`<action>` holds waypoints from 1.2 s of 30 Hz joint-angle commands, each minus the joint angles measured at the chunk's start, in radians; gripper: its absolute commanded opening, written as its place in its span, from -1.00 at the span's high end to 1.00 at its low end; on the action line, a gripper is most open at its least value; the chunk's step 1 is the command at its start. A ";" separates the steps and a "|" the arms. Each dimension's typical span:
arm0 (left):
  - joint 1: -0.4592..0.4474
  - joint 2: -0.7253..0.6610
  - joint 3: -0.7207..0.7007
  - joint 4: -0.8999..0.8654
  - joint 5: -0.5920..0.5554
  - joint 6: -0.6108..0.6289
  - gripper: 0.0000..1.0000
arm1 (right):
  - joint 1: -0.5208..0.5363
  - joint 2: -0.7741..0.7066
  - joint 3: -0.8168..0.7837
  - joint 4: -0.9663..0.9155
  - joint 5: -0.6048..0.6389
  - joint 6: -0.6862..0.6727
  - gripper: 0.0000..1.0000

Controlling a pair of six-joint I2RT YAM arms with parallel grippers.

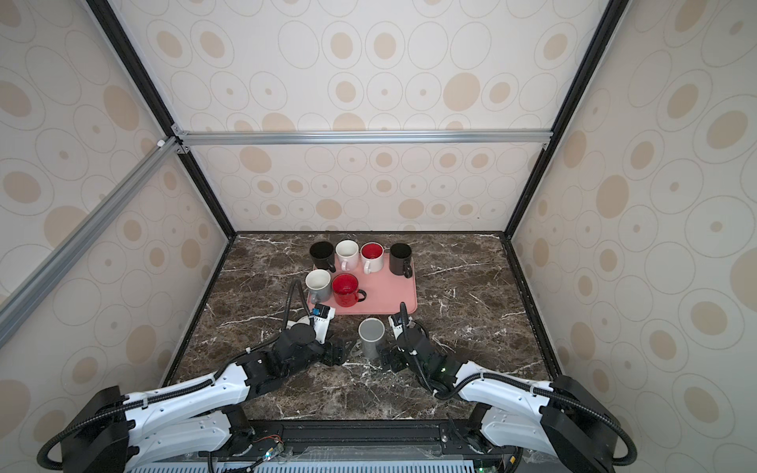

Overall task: Turn the mug right side up
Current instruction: Move the mug to the center of the table, then pick up the mug from the center of the table.

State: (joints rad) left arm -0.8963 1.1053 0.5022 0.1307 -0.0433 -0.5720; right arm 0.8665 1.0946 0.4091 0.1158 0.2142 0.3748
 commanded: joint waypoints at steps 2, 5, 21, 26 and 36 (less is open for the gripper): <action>-0.004 0.061 0.062 0.038 0.036 0.058 -0.48 | -0.028 -0.050 -0.018 -0.039 0.000 0.032 -0.90; -0.020 0.100 0.077 0.037 0.035 0.082 -0.38 | -0.038 -0.076 -0.023 -0.045 0.001 0.031 -0.90; -0.117 0.286 0.235 -0.148 -0.137 0.152 0.06 | -0.070 -0.171 -0.027 -0.079 0.046 0.040 -0.91; -0.129 0.319 0.257 -0.157 -0.159 0.165 0.14 | -0.076 -0.194 -0.032 -0.092 0.054 0.046 -0.91; -0.128 0.374 0.278 -0.135 -0.155 0.191 0.43 | -0.080 -0.238 -0.041 -0.117 0.065 0.055 -0.91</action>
State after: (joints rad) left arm -1.0176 1.4670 0.7410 -0.0086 -0.1844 -0.4095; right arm 0.7948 0.8688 0.3813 0.0189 0.2615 0.4156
